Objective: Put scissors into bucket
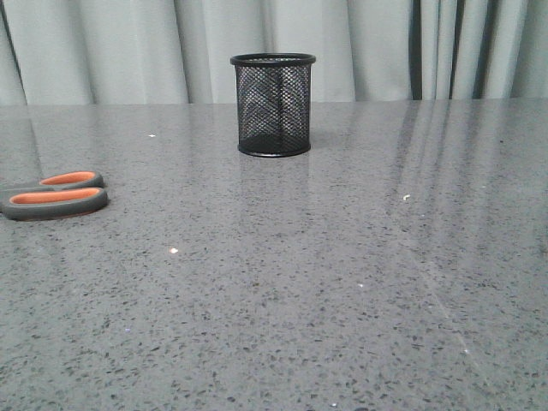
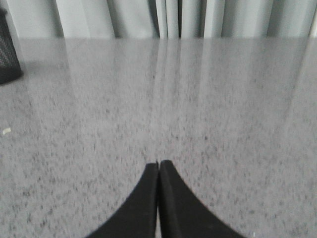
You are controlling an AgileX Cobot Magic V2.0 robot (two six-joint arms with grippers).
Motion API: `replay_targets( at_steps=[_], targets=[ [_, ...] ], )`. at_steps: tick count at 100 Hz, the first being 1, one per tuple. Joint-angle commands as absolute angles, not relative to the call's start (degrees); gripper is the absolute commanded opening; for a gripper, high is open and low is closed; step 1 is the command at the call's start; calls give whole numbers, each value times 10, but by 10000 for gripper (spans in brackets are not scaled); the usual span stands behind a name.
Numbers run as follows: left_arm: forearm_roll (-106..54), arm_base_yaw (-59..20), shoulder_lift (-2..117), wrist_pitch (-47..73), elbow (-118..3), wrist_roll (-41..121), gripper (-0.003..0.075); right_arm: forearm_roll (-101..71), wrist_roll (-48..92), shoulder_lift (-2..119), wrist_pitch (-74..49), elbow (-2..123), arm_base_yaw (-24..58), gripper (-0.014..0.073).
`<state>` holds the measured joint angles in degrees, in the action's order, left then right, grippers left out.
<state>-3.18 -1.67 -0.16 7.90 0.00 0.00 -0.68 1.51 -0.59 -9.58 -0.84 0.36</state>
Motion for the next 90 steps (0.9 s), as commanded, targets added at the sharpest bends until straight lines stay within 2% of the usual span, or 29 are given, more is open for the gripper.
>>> replay_targets(
  at_steps=[1, 24, 57, 69, 90],
  targets=[
    [-32, -16, -17, 35, 23, -3, -20, 0, 14, -18, -24, -11, 2, -46],
    [-83, -16, -17, 32, 23, -4, -20, -22, 14, -18, -19, -11, 2, -46],
    [-335, -16, -17, 4, 22, -4, -20, -290, 14, -18, 9, -10, 2, -46],
    [-443, -16, -17, 4, 12, -4, -20, -339, 14, -18, 0, -2, 2, -46],
    [-383, -16, -9, 72, -88, 13, -20, -300, 14, -4, -71, 84, 2, -45]
  ],
)
